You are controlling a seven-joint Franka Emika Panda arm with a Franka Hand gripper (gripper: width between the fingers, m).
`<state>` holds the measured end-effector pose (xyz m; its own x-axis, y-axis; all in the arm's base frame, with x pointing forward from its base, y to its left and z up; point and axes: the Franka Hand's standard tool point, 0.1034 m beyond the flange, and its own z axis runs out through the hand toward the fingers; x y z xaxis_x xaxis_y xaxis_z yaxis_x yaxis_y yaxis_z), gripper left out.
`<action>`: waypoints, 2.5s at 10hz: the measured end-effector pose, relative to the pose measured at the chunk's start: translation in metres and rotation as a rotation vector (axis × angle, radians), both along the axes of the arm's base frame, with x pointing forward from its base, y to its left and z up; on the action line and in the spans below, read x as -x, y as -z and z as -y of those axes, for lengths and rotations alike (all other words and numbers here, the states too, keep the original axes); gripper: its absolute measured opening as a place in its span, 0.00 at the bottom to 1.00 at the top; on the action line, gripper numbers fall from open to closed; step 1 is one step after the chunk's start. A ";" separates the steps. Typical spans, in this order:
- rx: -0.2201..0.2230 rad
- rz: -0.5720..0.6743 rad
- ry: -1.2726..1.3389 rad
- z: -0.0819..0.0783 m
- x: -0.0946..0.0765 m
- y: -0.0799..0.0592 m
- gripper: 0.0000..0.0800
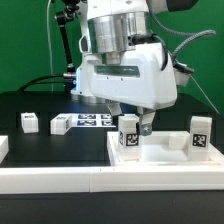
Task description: Assemble square table
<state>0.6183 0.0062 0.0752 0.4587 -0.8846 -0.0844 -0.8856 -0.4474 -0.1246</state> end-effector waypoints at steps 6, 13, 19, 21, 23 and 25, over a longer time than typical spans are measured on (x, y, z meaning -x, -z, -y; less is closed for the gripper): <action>0.066 0.042 -0.471 -0.001 0.001 0.001 0.81; 0.128 0.084 -1.019 -0.001 0.001 0.001 0.81; 0.126 0.082 -0.997 0.000 0.001 0.001 0.36; 0.122 0.081 -0.964 0.000 0.001 0.001 0.36; 0.108 0.075 -0.753 0.001 0.001 0.001 0.36; 0.088 0.075 -0.559 0.002 0.003 0.002 0.36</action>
Offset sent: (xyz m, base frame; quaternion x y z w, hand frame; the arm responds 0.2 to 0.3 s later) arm 0.0000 0.0000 0.0000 0.0000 0.0000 -0.1296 0.9916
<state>0.6157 0.0043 0.0735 0.8607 -0.5083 0.0297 -0.5019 -0.8567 -0.1188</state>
